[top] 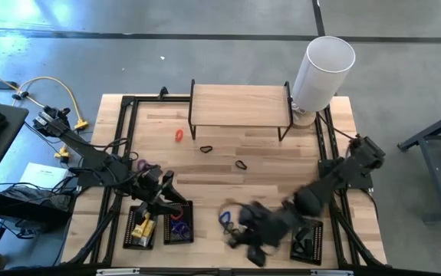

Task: Pick & Place Office Desk Supplies
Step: Put the black rubber band into the right black basket

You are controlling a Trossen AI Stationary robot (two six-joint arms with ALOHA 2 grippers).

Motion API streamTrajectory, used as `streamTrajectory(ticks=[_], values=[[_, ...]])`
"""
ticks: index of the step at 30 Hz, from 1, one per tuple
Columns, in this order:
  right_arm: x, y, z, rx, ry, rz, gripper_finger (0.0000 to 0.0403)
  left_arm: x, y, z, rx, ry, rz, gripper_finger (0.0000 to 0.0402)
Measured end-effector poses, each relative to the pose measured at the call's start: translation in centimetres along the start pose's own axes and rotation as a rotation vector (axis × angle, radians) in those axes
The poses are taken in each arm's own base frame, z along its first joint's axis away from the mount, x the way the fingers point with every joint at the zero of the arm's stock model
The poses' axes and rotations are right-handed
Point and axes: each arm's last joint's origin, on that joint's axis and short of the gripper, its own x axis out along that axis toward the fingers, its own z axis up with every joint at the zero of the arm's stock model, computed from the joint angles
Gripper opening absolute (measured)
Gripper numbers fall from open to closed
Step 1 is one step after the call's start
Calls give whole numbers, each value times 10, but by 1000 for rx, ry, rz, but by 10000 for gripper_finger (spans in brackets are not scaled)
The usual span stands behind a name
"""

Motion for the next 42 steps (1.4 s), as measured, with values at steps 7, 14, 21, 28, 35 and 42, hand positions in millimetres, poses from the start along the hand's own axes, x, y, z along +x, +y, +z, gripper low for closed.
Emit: streamTrajectory(ticks=[7,14,21,28,35,42], values=[[-22,8,-71,314,133,-260,3,2,8,3,8,-2,41,177],[-43,19,-117,483,47,-333,3,4,24,9,22,-5,127,177],[-57,16,-147,617,53,-460,3,8,41,17,43,-18,176,177],[-71,7,-163,683,199,-662,3,10,53,24,32,-45,227,177],[-88,-3,-158,628,260,-771,3,15,63,23,32,-44,273,177],[-97,-22,-156,580,253,-775,3,23,73,20,34,-27,312,177]])
